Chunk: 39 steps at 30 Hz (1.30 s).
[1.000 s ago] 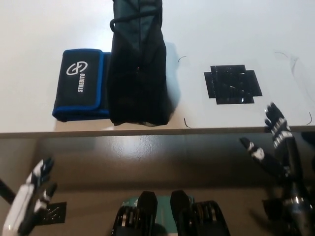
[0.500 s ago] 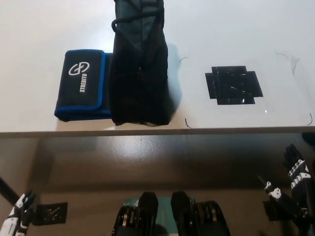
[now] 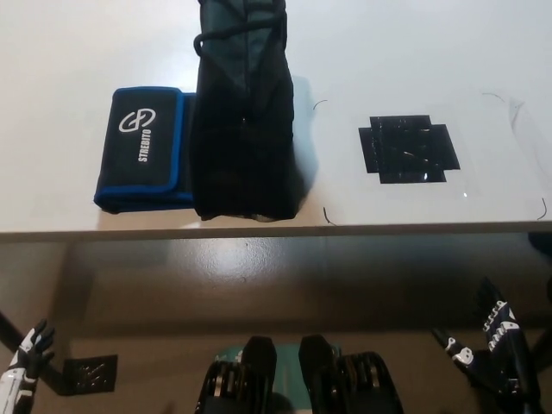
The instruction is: Use both hands to pick up the lunch bag on the right hand side and smoothly move it near the note book on the left hand side
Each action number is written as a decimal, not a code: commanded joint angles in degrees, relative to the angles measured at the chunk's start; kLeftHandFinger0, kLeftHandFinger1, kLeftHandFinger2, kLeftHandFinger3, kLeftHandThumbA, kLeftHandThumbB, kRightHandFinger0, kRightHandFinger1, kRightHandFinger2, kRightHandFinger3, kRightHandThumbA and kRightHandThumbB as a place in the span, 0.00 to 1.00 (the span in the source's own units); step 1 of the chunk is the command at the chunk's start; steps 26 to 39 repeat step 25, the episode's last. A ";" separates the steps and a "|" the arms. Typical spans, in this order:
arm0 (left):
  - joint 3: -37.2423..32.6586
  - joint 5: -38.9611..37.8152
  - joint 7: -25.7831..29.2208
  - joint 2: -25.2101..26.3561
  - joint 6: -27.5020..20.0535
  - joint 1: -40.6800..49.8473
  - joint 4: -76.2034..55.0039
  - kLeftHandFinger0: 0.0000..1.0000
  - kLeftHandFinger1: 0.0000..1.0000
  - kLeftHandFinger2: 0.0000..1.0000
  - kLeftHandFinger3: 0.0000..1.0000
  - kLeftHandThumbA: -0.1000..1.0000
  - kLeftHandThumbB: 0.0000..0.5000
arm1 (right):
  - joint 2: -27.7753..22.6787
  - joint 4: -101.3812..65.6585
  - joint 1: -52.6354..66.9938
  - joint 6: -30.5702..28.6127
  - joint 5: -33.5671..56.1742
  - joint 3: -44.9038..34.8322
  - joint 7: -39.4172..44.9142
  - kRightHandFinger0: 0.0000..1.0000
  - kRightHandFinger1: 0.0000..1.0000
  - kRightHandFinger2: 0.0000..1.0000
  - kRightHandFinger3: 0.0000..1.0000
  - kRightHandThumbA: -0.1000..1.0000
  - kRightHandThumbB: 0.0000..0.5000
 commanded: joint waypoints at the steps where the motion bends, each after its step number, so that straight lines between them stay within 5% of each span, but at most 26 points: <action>1: -0.24 -1.18 -0.95 0.44 -2.66 -0.83 -0.66 1.00 1.00 1.00 1.00 1.00 0.29 | -0.24 -0.07 -1.54 -3.30 1.82 0.36 2.07 1.00 1.00 1.00 1.00 1.00 0.53; 10: -0.62 -2.64 -2.56 0.99 -2.64 -2.14 0.47 1.00 1.00 1.00 1.00 1.00 0.21 | -0.81 1.13 -2.43 -3.30 3.16 1.02 3.24 1.00 1.00 1.00 1.00 1.00 0.48; 21: -1.57 -2.18 -4.46 2.25 -1.70 -3.01 2.11 1.00 1.00 1.00 1.00 1.00 0.36 | -1.36 1.66 -3.17 -3.21 3.38 1.46 3.73 1.00 1.00 1.00 1.00 1.00 0.54; 39: -1.59 -2.08 -4.65 2.35 -1.45 -3.43 2.55 1.00 1.00 1.00 1.00 1.00 0.36 | -1.38 1.84 -3.51 -3.13 3.38 1.49 3.58 1.00 1.00 1.00 1.00 1.00 0.52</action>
